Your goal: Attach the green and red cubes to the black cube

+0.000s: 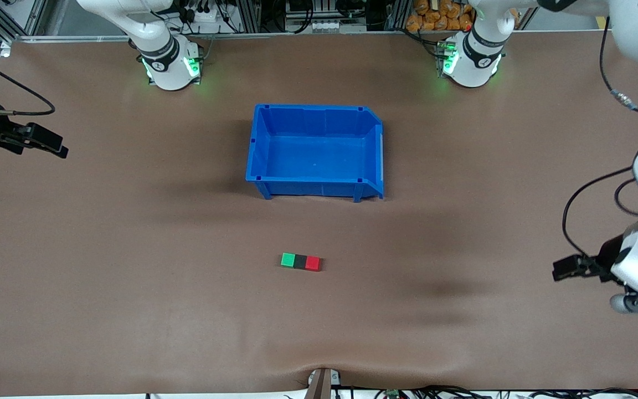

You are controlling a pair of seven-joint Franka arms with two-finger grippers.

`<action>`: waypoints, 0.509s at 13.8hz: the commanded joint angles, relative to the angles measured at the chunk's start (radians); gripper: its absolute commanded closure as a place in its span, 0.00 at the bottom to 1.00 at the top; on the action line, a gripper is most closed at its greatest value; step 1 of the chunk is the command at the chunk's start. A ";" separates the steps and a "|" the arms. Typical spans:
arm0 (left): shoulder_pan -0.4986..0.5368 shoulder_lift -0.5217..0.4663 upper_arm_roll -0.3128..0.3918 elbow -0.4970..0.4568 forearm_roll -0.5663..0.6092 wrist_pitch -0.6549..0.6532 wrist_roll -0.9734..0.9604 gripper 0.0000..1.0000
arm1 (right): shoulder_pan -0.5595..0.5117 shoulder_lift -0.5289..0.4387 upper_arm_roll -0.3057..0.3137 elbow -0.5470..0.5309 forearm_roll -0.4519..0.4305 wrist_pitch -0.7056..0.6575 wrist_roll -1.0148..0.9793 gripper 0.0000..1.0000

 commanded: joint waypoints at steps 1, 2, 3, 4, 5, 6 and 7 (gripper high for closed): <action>0.006 -0.118 -0.009 -0.051 -0.013 -0.146 -0.032 0.00 | -0.029 -0.019 0.021 0.000 -0.012 -0.031 0.006 0.00; 0.006 -0.150 -0.009 -0.066 -0.021 -0.169 -0.032 0.00 | -0.029 -0.019 0.021 0.003 -0.014 -0.034 0.003 0.00; 0.009 -0.184 -0.009 -0.090 -0.022 -0.177 -0.031 0.00 | -0.033 -0.019 0.020 0.003 -0.014 -0.038 0.001 0.00; 0.018 -0.222 -0.010 -0.122 -0.027 -0.183 -0.031 0.00 | -0.033 -0.019 0.020 0.006 -0.014 -0.044 -0.003 0.00; 0.021 -0.265 -0.009 -0.164 -0.045 -0.183 -0.031 0.00 | -0.033 -0.017 0.020 0.010 -0.014 -0.046 -0.003 0.00; 0.035 -0.302 -0.009 -0.201 -0.066 -0.183 -0.031 0.00 | -0.031 -0.017 0.020 0.010 -0.014 -0.049 -0.005 0.00; 0.050 -0.338 -0.009 -0.237 -0.083 -0.182 -0.031 0.00 | -0.031 -0.017 0.020 0.012 -0.014 -0.049 -0.005 0.00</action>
